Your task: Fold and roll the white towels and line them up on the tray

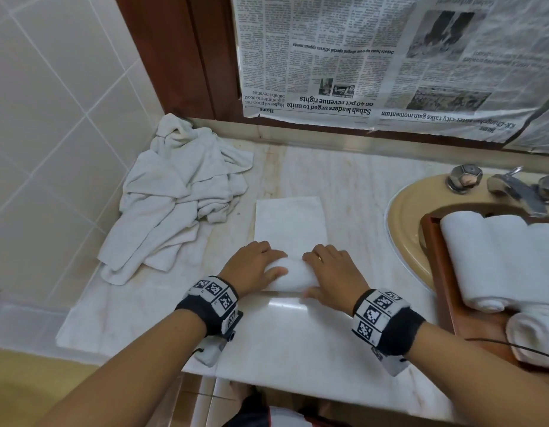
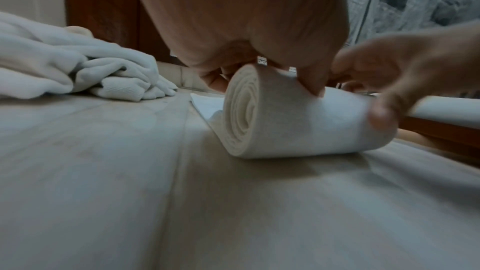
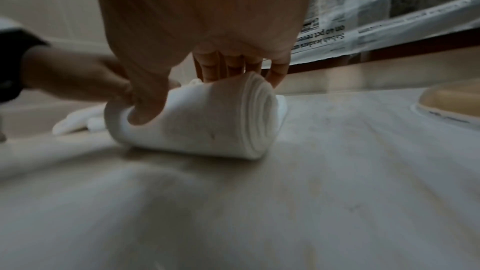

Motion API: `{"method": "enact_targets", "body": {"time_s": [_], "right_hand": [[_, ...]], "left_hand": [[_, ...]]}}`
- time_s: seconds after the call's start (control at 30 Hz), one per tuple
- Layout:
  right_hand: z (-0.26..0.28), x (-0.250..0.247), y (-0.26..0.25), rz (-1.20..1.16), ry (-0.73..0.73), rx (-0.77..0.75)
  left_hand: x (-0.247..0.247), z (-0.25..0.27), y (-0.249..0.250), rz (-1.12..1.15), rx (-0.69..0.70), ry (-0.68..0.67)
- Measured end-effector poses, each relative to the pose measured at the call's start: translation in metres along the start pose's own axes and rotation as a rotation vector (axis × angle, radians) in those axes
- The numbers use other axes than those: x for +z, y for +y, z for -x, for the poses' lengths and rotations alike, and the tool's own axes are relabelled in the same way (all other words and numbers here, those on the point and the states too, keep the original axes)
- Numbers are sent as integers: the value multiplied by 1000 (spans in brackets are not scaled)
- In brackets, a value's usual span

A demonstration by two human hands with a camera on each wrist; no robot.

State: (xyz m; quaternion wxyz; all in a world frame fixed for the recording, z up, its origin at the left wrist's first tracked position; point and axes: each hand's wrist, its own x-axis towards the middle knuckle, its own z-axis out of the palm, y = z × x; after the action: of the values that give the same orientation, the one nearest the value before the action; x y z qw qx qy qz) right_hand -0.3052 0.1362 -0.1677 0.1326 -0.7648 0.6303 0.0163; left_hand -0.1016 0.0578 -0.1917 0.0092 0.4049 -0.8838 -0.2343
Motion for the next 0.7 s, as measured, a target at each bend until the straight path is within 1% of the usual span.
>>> {"method": "enact_targets", "body": {"time_s": [0.07, 0.17, 0.23, 0.3, 0.4, 0.43, 0.5, 0.53, 0.57, 0.6, 0.63, 0.7], "right_hand": [[0, 4, -1, 21, 17, -34], [-5, 7, -1, 0, 20, -80], [-9, 0, -5, -24, -76, -79], [-16, -8, -6, -100, -194, -20], [-29, -18, -8, -216, -325, 63], [-35, -19, -7, -246, -348, 103], [-45, -20, -8, -285, -376, 192], [-50, -19, -9, -271, -377, 223], [-53, -18, -11, -234, -366, 244], [-54, -17, -13, -196, -335, 265], [-54, -16, -15, -171, -288, 289], [-48, -11, -18, -192, -163, 331]], "left_hand": [[4, 4, 4, -32, -52, 12], [12, 13, 9, -53, -77, 47], [17, 18, 10, -43, -86, 38], [20, 22, 8, -13, -119, 20], [11, 17, 8, -33, -153, 57], [6, 15, 8, -64, -134, 96], [0, 11, 10, -118, 26, 241], [0, 10, 12, -130, 110, 267], [2, 12, 14, -142, 173, 269], [4, 14, 17, -157, 198, 250], [7, 18, 18, -185, 196, 224], [11, 23, 19, -268, 171, 169]]}}
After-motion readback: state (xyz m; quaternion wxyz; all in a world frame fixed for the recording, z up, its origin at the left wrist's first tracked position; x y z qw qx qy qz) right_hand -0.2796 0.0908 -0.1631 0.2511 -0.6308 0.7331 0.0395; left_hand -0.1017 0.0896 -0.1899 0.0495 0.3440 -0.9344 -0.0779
